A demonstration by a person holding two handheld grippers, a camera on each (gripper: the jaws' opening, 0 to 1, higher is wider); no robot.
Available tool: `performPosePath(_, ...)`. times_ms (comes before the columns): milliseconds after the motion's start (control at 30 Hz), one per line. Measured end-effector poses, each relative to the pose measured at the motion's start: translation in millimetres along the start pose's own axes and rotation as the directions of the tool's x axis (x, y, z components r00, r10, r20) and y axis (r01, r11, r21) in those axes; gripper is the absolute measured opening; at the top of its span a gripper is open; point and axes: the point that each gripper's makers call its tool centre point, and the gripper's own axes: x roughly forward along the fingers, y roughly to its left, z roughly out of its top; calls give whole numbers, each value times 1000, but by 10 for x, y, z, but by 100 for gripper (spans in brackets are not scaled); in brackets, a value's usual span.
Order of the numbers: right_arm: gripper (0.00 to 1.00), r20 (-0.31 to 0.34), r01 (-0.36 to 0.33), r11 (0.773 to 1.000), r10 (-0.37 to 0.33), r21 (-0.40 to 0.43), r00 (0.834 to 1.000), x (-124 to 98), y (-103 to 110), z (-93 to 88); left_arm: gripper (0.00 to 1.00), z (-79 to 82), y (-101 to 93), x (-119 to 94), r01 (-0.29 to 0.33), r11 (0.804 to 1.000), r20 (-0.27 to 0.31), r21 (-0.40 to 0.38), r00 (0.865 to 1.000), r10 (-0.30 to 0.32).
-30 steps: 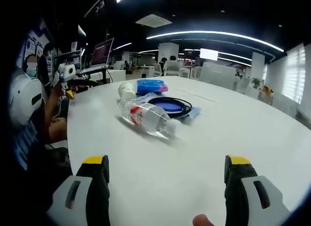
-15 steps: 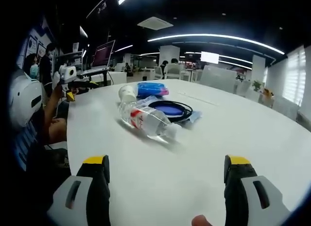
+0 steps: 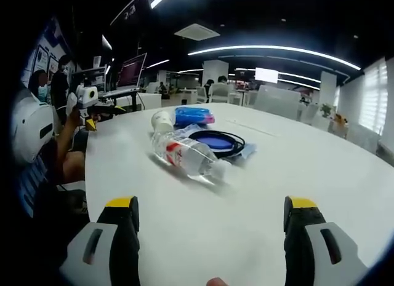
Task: Arrange the tabletop items into an orderly group along one side of the table until the central work area is clear of visible clutter.
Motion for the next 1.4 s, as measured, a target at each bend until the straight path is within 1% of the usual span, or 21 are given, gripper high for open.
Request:
performPosePath(567, 92, -11, -26, 1000, 26, -5, 1000, 52, 51, -4, 96, 12, -5, -16, 0, 1000, 10, -5, 1000, 0)
performPosePath(667, 91, -9, -40, 999, 39, -11, 999, 59, 66, -8, 96, 14, -4, -17, 0, 1000, 10, -4, 1000, 0)
performPosePath(800, 91, -9, -39, 999, 38, -9, 999, 67, 61, -9, 95, 16, -4, -15, 0, 1000, 9, -4, 1000, 0)
performPosePath(900, 91, -6, -41, 999, 41, -12, 999, 73, 63, 3, 94, 23, 16, 0, -13, 1000, 9, -1, 1000, 13)
performPosePath(1400, 88, -7, -50, 998, 50, -25, 999, 98, 49, 20, 94, 56, -10, 28, -6, 1000, 13, 6, 1000, 6)
